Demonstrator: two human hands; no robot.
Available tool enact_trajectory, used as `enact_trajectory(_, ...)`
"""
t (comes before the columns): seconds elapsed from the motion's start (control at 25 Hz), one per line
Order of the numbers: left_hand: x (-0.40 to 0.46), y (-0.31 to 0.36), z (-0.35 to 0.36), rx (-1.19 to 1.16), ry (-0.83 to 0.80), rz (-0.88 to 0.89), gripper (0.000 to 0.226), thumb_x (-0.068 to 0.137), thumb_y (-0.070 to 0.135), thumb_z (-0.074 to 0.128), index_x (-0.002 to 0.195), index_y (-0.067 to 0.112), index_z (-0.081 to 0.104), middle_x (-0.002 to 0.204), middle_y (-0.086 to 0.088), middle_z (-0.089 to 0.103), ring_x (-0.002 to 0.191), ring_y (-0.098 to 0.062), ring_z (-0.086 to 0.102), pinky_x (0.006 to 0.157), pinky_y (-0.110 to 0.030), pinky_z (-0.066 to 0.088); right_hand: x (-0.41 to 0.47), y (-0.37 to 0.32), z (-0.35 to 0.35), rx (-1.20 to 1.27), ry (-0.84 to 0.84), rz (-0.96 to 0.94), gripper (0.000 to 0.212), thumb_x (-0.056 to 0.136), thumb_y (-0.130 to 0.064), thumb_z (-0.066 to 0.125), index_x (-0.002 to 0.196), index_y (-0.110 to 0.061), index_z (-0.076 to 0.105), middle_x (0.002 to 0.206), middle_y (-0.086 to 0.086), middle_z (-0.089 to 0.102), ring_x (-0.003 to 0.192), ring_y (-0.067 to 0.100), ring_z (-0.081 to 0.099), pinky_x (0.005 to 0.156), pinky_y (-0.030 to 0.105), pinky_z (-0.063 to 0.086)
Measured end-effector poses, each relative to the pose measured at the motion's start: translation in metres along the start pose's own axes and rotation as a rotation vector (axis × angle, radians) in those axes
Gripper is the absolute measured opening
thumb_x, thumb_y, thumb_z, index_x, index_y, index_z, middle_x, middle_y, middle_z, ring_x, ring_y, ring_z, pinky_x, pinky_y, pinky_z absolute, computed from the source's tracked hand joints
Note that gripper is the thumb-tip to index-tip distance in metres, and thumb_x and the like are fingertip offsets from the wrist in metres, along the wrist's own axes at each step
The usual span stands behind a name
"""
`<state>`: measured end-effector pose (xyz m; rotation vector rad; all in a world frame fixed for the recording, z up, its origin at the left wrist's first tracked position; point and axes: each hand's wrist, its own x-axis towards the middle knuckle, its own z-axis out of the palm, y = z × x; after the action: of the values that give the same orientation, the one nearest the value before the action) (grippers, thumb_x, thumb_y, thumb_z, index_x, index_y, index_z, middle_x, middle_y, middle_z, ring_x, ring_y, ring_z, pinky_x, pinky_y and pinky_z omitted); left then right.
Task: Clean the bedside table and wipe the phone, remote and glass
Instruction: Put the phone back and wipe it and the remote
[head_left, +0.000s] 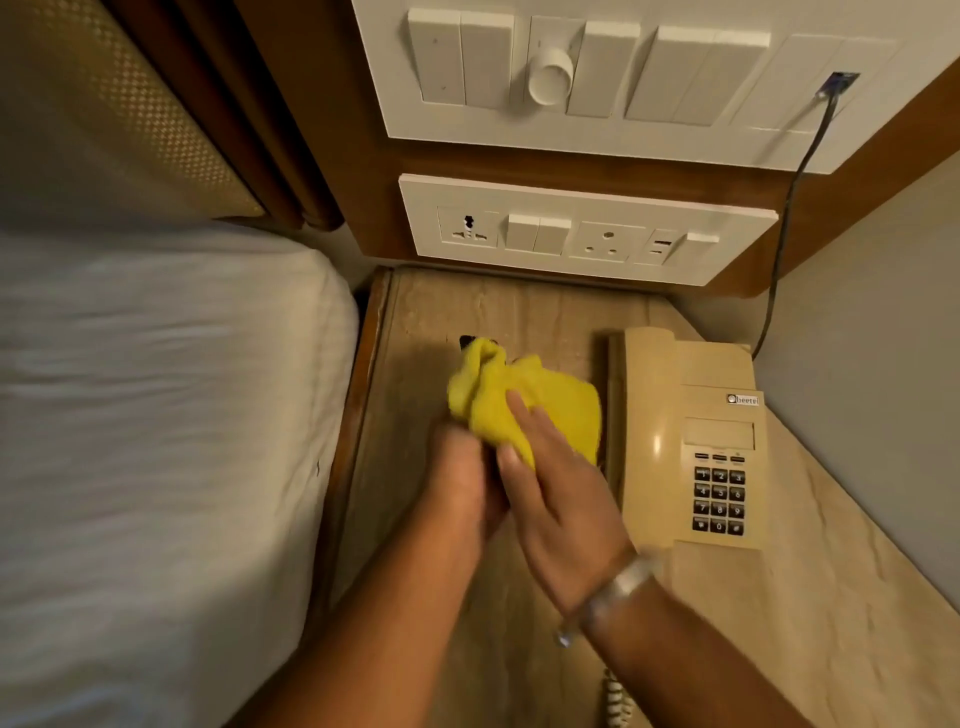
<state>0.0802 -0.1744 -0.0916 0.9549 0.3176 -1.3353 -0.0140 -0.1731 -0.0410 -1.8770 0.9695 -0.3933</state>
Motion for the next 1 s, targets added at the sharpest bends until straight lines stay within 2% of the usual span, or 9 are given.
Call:
enact_trajectory(0.08,0.008,0.005,-0.009,0.047,-0.018,-0.069,0.053,0.098,0.055,0.032,0.096,0.01,0.062,0.093,-0.004,0.06,0.08,-0.015,0.065,0.079,-0.029,0.053,-0.046,0.008,-0.015,0.105,-0.109,-0.007,0.058,0.09,-0.062,0.039,0.136,-0.03,0.05,0.139,-0.011,0.054,0.131,0.005,0.046,0.11,0.022,0.034)
enact_trajectory(0.2,-0.012,-0.005,-0.033,0.248,0.082,-0.186,0.064,0.097,0.062,0.043,0.123,0.009,0.069,0.115,-0.011,0.071,0.1,-0.024,0.069,0.084,-0.036,0.057,-0.045,0.022,-0.05,0.333,-0.033,0.273,0.049,0.07,-0.074,0.053,0.094,-0.036,0.074,0.102,-0.013,0.074,0.095,0.006,0.068,0.092,0.039,0.051)
enact_trajectory(0.32,-0.031,-0.005,-0.036,0.264,0.017,-0.199,0.061,0.097,0.061,0.041,0.127,0.015,0.068,0.122,-0.014,0.07,0.1,-0.025,0.068,0.086,-0.038,0.053,0.007,0.022,-0.068,0.477,0.232,0.401,0.026,0.091,-0.046,0.054,0.088,-0.024,0.067,0.085,-0.011,0.075,0.078,0.005,0.069,0.074,0.022,0.054)
enact_trajectory(0.4,-0.031,-0.005,-0.022,0.214,-0.049,-0.144,0.053,0.097,0.054,0.045,0.127,0.016,0.067,0.129,-0.015,0.068,0.107,-0.026,0.068,0.094,-0.04,0.052,0.045,0.003,-0.054,0.278,0.073,0.236,0.027,0.099,-0.035,0.047,0.107,-0.018,0.066,0.101,0.0,0.073,0.097,0.015,0.066,0.079,0.021,0.049)
enact_trajectory(0.52,-0.023,-0.018,-0.009,-0.027,-0.036,-0.021,0.043,0.076,0.035,0.076,0.113,0.013,0.071,0.13,-0.013,0.065,0.111,-0.024,0.063,0.106,-0.035,0.044,0.041,0.007,-0.009,-0.089,-0.104,0.019,0.045,0.101,-0.031,0.041,0.142,-0.013,0.043,0.151,0.011,0.04,0.142,0.026,0.032,0.111,0.024,0.02)
enact_trajectory(0.64,-0.002,-0.016,-0.013,-0.136,-0.318,0.057,0.054,0.073,0.038,0.084,0.116,0.007,0.073,0.122,-0.01,0.071,0.112,-0.02,0.068,0.099,-0.024,0.05,-0.007,0.007,-0.005,-0.2,-0.005,-0.06,0.05,0.1,-0.038,0.033,0.139,-0.012,0.048,0.141,0.002,0.049,0.136,0.024,0.039,0.105,0.016,0.019)
enact_trajectory(0.76,0.036,-0.012,-0.016,0.34,0.083,0.082,0.04,0.095,0.044,0.059,0.109,0.008,0.069,0.102,-0.016,0.074,0.077,-0.026,0.073,0.075,-0.04,0.061,-0.072,0.034,-0.013,-0.061,-0.028,-0.068,0.04,0.099,-0.046,0.035,0.131,-0.033,0.054,0.135,-0.017,0.051,0.124,0.009,0.051,0.105,0.013,0.031)
enact_trajectory(0.84,0.049,-0.014,-0.008,0.617,0.273,0.142,0.039,0.106,0.04,0.041,0.099,0.011,0.066,0.085,-0.013,0.074,0.06,-0.022,0.069,0.059,-0.033,0.059,-0.089,0.04,-0.024,0.238,-0.019,0.16,0.032,0.093,-0.049,0.044,0.123,-0.052,0.056,0.126,-0.026,0.061,0.119,-0.002,0.055,0.098,0.011,0.039)
enact_trajectory(1.0,0.069,-0.013,0.024,0.939,0.239,0.342,0.043,0.108,0.039,0.033,0.104,0.008,0.062,0.077,-0.001,0.063,0.065,-0.017,0.06,0.057,-0.026,0.046,-0.105,0.05,-0.049,0.536,0.173,0.466,0.036,0.083,-0.056,0.047,0.114,-0.05,0.064,0.113,-0.017,0.071,0.108,0.003,0.064,0.095,0.028,0.048)
